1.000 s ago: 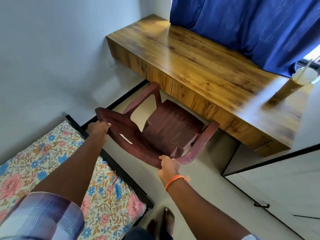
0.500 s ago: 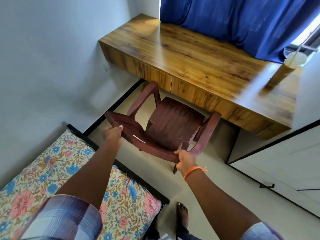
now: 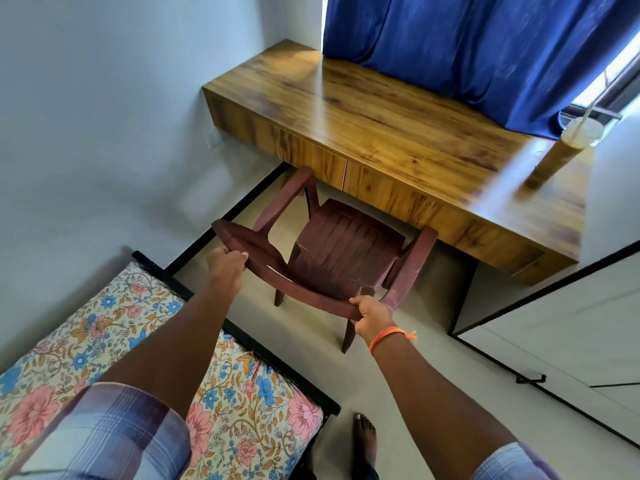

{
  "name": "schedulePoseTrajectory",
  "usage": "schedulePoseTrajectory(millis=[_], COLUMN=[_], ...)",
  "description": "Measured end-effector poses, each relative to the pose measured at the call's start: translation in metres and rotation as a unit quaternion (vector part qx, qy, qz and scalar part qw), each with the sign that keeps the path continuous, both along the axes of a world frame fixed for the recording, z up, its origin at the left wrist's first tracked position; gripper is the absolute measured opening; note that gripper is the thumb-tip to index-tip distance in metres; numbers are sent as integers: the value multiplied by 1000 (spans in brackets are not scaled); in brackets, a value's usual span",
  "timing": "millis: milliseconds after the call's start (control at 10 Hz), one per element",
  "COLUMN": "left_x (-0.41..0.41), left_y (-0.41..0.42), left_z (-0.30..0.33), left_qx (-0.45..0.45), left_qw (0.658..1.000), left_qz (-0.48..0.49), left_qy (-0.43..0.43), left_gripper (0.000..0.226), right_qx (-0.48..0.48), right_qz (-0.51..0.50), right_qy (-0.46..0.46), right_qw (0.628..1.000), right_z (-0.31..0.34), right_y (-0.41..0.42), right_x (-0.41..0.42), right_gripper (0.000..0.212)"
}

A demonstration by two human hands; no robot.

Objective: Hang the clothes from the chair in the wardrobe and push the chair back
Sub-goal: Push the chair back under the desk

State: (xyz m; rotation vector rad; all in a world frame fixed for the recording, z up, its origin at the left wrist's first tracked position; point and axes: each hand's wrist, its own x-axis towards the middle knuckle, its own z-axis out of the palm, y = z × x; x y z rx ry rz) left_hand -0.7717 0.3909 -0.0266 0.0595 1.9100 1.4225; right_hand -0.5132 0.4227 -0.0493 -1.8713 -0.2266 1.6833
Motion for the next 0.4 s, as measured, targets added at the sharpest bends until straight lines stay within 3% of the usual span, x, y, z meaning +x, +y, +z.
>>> schedulePoseTrajectory(millis=[200, 300, 400], left_x=[-7, -1, 30], left_y=[-9, -17, -34], left_z=[7, 17, 28], left_qx=[31, 49, 18], left_qw=[996, 992, 993], left_qz=[-47, -54, -100], left_qy=[-69, -100, -52], left_gripper=[20, 21, 16], right_qx=[3, 2, -11], right_qz=[39, 78, 100], right_qy=[35, 66, 54], right_qw=[999, 995, 993], right_z=[-2, 15, 33], right_y=[1, -9, -22], right_x=[5, 13, 32], right_gripper=[46, 38, 43])
